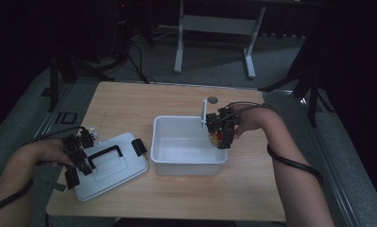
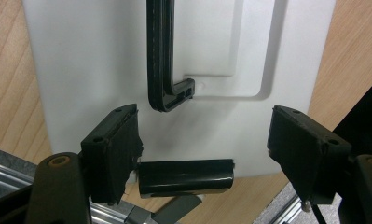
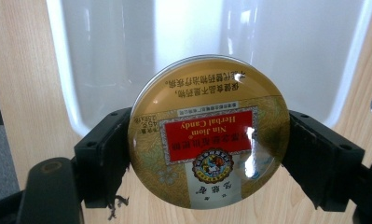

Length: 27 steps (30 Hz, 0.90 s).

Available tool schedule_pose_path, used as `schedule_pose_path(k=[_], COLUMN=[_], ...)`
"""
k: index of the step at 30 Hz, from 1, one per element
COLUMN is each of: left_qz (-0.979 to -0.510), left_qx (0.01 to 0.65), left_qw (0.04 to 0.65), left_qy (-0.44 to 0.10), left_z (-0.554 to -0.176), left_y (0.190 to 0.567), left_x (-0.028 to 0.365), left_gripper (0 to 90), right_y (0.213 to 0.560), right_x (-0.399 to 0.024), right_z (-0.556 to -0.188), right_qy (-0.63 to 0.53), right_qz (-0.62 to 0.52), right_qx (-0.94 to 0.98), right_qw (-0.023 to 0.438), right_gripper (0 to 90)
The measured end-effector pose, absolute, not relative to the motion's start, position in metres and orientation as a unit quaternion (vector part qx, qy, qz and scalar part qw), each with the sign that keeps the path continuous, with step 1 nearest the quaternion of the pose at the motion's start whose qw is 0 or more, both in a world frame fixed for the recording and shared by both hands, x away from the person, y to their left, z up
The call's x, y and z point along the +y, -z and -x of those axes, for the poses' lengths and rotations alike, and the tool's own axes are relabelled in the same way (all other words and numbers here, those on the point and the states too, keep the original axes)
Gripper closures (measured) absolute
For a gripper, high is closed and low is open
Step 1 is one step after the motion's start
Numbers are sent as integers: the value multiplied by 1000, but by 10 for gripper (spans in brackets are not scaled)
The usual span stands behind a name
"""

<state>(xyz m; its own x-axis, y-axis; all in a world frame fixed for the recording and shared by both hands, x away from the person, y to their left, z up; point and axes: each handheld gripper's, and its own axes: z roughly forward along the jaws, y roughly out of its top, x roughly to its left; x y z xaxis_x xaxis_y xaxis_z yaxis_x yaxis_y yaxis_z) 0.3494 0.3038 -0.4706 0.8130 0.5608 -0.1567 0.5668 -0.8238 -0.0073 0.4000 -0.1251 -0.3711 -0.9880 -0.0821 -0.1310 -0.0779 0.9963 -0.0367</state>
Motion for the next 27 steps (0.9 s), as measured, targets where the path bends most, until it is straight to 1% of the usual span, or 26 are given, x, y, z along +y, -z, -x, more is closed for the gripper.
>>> schedule_pose_path(k=[3, 15, 27], left_qz=[-951, -951, -951], left_qx=[299, 299, 298], left_qw=[23, 22, 18], left_qy=[76, 78, 84], left_z=[-349, -348, -349], left_y=[470, 471, 477], left_x=[304, 306, 305], left_gripper=[246, 246, 247], right_y=[375, 395, 435], right_x=[-118, -103, -99], right_z=[-400, -406, -418], right_qy=[19, 25, 44], right_qz=[43, 37, 29], right_qx=[997, 997, 998], right_qw=[55, 58, 43], right_gripper=[203, 204, 203])
